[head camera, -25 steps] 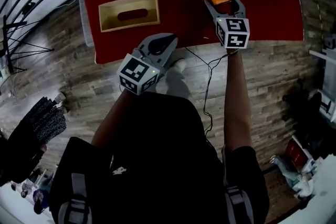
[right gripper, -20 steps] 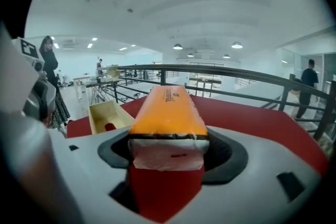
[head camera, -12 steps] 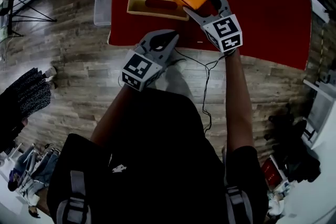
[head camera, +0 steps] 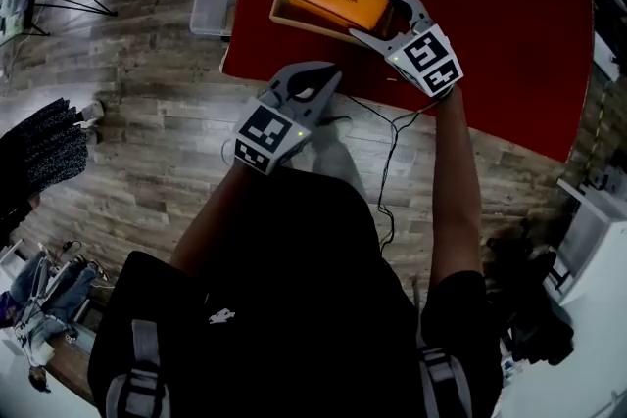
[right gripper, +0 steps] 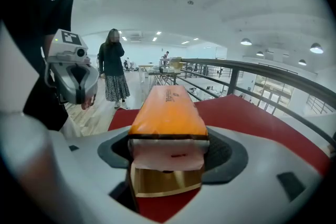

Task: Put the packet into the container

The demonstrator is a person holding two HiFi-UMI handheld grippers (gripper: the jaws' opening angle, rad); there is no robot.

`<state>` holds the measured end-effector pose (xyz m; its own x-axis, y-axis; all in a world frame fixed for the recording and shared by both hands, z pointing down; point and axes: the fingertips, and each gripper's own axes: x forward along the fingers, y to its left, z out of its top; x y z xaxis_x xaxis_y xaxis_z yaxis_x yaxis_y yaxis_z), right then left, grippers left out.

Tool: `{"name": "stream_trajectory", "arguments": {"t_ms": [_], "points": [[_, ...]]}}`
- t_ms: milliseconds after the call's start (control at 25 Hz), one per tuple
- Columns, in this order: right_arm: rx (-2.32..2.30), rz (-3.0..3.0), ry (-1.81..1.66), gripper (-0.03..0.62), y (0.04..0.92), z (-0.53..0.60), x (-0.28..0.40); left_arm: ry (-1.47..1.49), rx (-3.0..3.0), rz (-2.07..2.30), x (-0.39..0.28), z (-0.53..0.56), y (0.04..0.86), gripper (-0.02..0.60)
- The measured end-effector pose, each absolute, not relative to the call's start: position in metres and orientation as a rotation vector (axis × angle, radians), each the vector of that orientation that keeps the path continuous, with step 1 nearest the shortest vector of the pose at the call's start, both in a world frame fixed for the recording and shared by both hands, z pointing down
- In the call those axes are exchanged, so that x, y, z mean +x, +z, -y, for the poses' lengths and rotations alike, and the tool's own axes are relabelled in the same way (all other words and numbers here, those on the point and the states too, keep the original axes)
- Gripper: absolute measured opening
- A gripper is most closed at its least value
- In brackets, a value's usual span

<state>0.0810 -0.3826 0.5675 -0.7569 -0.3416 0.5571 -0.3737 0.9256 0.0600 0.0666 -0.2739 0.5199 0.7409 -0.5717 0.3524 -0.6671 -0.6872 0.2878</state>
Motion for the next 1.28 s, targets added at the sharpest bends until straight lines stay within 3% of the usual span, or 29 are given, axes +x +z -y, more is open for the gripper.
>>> {"name": "stream_trajectory", "arguments": {"t_ms": [600, 720, 960, 1280], "points": [[0.314, 2.371, 0.077, 0.373, 0.6, 0.376, 0.075, 0.328, 2.515, 0.99, 0.057, 0.28, 0.526, 0.006], [0.349, 2.39, 0.103, 0.403, 0.599, 0.379, 0.074, 0.319, 2.508, 0.99, 0.058, 0.282, 0.527, 0.006], [0.428, 2.453, 0.158, 0.45, 0.572, 0.381, 0.082, 0.3, 2.519, 0.977, 0.058, 0.283, 0.519, 0.006], [0.677, 2.632, 0.328, 0.448, 0.52, 0.378, 0.103, 0.281, 2.548, 0.939, 0.071, 0.283, 0.508, 0.006]]}}
